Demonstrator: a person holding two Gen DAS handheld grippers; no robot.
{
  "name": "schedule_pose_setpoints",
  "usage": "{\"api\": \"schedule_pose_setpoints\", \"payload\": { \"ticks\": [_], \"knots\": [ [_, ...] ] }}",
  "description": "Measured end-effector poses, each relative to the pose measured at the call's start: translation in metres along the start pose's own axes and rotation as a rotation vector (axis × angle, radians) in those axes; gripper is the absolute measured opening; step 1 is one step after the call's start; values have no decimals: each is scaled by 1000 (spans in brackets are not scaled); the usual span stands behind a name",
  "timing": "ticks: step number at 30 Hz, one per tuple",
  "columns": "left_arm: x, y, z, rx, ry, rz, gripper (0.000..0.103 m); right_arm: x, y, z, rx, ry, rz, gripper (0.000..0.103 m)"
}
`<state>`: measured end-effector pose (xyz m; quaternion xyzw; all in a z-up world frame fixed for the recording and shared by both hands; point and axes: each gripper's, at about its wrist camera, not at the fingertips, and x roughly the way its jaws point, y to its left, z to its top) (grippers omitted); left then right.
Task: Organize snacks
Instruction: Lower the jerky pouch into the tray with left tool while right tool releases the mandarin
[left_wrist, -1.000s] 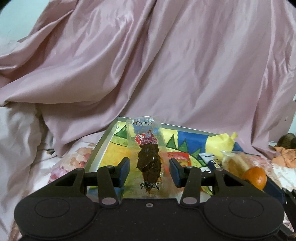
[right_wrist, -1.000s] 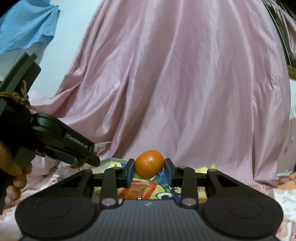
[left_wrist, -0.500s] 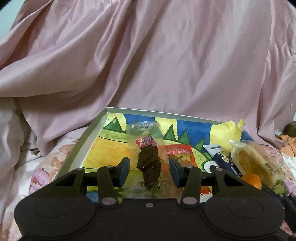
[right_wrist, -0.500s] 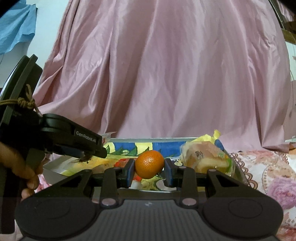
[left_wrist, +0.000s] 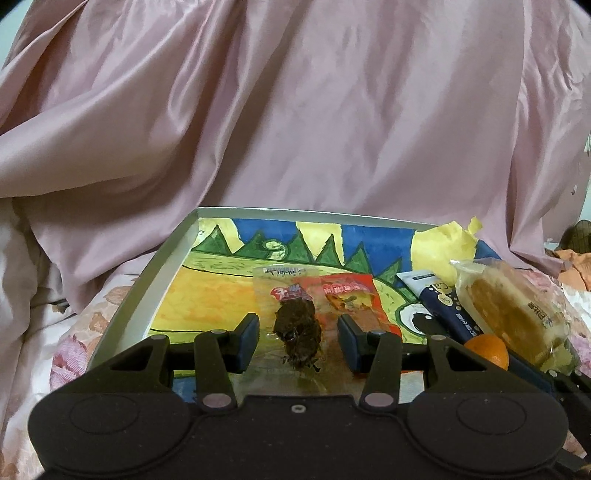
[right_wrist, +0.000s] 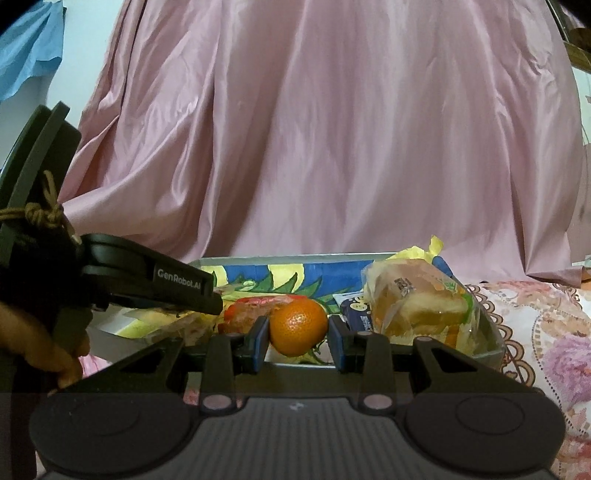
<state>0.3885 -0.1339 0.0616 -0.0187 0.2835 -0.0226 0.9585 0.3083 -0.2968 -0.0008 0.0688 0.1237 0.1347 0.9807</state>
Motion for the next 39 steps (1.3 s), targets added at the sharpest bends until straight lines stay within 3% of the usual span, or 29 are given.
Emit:
{"api": "schedule_pose_setpoints", "payload": {
  "ticks": [5,8,10,14,17,22,29,39],
  "knots": [
    [1,-1,-2,2,2,17,50,0,2,0,-7,4,-1,39],
    [-1,1,-1,-7,2,21,62,-1,3,0,-9,1,-4,41],
    [-4,3,1,-22,-7,29,70,-1,3,-1,-10,-3,-10,51],
    [-14,7,5,-50,-28,30,85,-2,4,-2,-20,-8,-12,58],
    [-24,9,8,-58,-51,28,89,-5,7,-1,-30,-23,0,68],
    [-52,15,16,-83,-110,25,101,-22,13,5,-55,-117,-17,101],
    [-91,15,23,-71,-155,20,102,-45,13,22,-48,-185,-51,103],
    [-151,30,-2,-110,-182,22,102,-87,24,30,-69,-209,-72,103]
  ]
}}
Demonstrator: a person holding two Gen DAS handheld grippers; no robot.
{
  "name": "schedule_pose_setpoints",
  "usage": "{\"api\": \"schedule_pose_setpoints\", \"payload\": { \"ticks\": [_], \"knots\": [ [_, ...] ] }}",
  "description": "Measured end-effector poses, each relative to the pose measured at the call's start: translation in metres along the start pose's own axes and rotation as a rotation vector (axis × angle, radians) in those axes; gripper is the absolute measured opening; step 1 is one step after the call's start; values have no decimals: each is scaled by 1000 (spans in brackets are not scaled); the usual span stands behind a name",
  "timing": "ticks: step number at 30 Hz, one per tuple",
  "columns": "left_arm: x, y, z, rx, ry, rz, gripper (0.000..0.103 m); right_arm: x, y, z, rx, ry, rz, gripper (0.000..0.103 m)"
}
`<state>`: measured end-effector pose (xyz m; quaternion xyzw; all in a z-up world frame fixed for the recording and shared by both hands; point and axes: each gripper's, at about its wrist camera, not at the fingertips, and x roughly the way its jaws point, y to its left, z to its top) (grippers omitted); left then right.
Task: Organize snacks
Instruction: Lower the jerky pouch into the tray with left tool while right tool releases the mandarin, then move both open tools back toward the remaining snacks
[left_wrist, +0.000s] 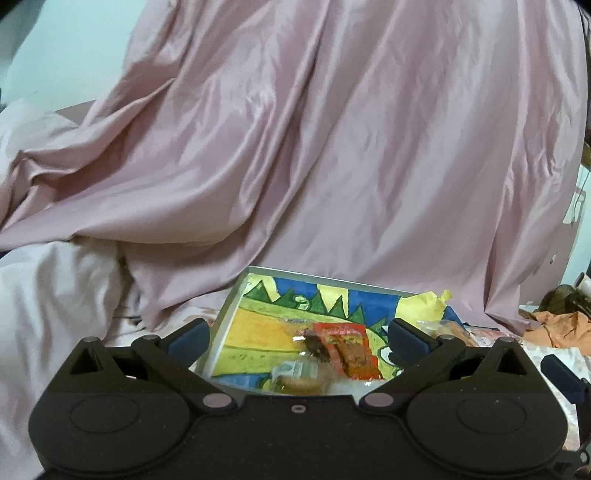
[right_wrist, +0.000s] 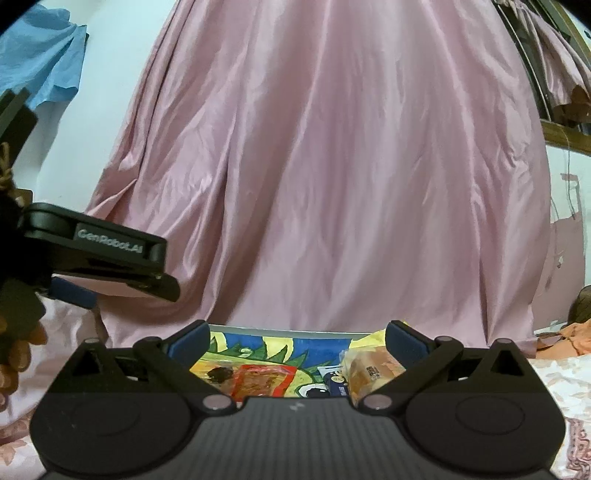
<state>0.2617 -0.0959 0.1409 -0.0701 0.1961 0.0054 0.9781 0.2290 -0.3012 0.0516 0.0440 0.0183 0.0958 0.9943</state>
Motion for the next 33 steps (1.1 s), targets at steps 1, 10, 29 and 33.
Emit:
{"api": "schedule_pose_setpoints", "payload": {
  "ticks": [1,10,29,33],
  "knots": [
    [-6,3,-2,-5,-2,3,102,-4,1,1,-4,-3,0,103],
    [-55,23,-19,-19,-24,16,102,-41,17,16,-34,-24,-12,103],
    [-118,65,-70,-43,-5,1,102,-122,60,9,-135,13,15,103],
    [-126,73,-85,-68,27,-5,102,-135,66,-1,-157,65,21,103]
  ]
}}
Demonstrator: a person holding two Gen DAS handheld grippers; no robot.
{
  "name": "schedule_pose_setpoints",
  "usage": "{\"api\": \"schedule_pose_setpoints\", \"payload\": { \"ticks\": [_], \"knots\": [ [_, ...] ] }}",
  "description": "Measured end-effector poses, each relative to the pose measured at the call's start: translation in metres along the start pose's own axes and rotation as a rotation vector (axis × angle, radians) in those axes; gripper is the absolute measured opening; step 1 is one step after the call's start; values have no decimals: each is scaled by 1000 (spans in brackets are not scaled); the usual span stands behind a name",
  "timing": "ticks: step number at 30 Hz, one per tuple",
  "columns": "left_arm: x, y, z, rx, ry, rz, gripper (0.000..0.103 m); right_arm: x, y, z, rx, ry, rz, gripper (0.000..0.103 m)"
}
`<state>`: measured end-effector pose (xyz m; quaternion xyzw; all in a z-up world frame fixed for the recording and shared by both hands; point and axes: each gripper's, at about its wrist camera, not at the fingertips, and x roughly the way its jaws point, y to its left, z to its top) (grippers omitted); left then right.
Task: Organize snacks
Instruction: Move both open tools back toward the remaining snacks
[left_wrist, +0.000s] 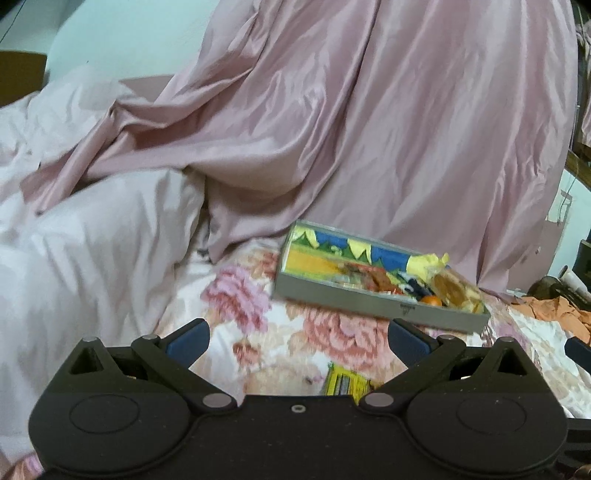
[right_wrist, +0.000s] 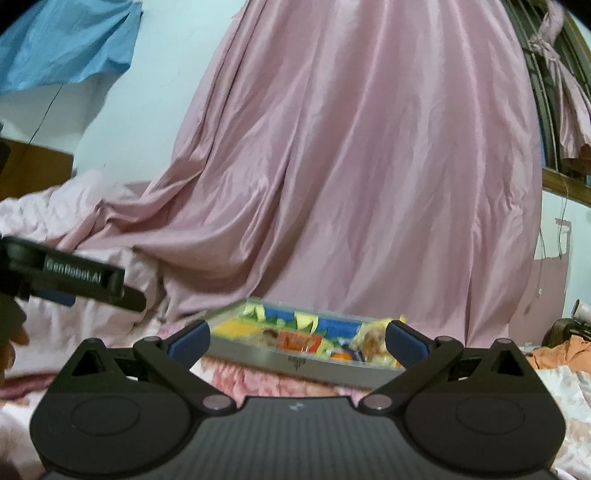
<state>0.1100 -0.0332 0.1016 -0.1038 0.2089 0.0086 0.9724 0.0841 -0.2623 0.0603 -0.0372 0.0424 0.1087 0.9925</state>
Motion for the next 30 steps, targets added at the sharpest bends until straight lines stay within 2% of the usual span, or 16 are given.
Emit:
{"api": "schedule_pose_setpoints", "payload": {
  "ticks": [10,13,20,30],
  "knots": [
    [-3,19,-41,32,88,-10,102,-17,13,-21,0,134,7,103],
    [6,23,-47,54,141,-12,102,-17,18,-25,-9,162,12,103],
    [28,35,-61,73,239,10,102,-1,29,-43,-37,273,28,103],
    [51,39,-66,123,297,44,102,22,43,-65,-69,412,81,103]
  ]
}}
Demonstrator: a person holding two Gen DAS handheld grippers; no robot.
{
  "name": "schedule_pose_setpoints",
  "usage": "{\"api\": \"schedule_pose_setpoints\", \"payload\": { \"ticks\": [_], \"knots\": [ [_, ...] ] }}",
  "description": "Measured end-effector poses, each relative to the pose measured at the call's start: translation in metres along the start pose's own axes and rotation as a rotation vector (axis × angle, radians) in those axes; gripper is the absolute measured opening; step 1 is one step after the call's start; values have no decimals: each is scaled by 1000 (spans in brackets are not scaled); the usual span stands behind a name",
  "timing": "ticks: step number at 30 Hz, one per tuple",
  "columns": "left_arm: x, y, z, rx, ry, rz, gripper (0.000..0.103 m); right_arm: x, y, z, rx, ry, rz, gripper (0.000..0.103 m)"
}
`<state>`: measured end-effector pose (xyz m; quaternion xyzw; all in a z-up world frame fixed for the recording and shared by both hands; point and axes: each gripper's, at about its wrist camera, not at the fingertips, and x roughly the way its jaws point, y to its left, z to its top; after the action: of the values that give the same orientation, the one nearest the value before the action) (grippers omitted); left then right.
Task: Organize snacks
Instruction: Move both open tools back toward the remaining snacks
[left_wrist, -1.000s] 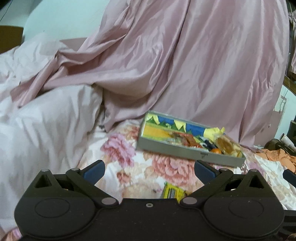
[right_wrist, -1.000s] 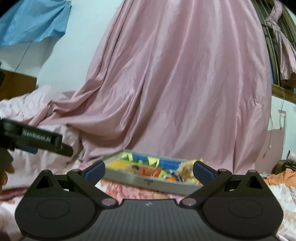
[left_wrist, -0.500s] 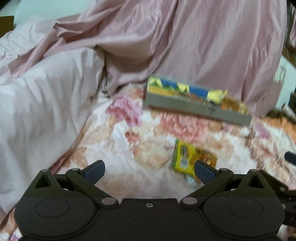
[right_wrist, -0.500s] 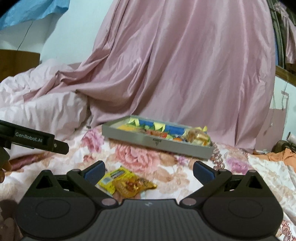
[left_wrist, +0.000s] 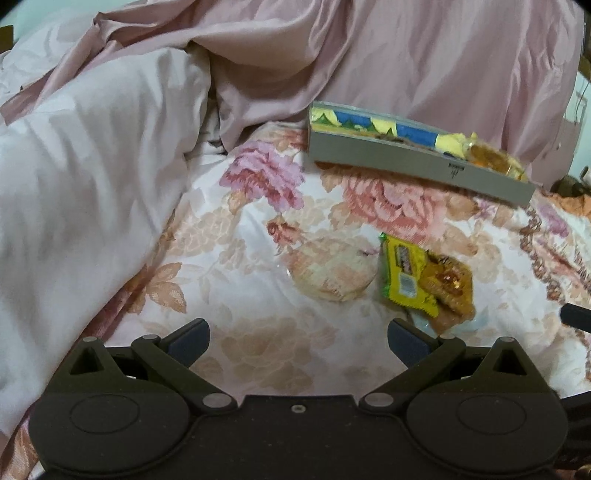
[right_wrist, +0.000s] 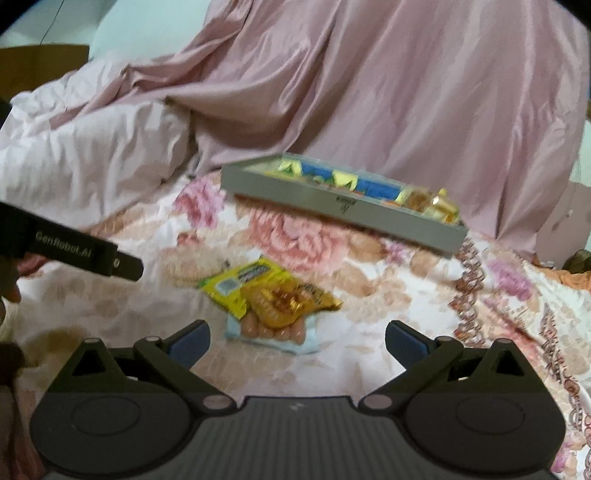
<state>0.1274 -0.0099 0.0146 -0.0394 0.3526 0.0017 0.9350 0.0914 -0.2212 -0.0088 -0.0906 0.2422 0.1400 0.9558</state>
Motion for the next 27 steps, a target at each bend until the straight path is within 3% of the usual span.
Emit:
{"api": "schedule_pose_setpoints", "payload": {
  "ticks": [7,13,19,27],
  "knots": [
    [20,1,6,34,22,15,102,30,11,-1,-16,96,89,103],
    [37,-4,8,109,9,22,102,45,15,-3,-76,104,62,103],
    [53,-2,17,102,28,-24,102,59,17,-4,-99,111,55,103],
    [74,-9,26,200,52,-103,102,81,10,-1,-39,129,61,103]
  ]
}}
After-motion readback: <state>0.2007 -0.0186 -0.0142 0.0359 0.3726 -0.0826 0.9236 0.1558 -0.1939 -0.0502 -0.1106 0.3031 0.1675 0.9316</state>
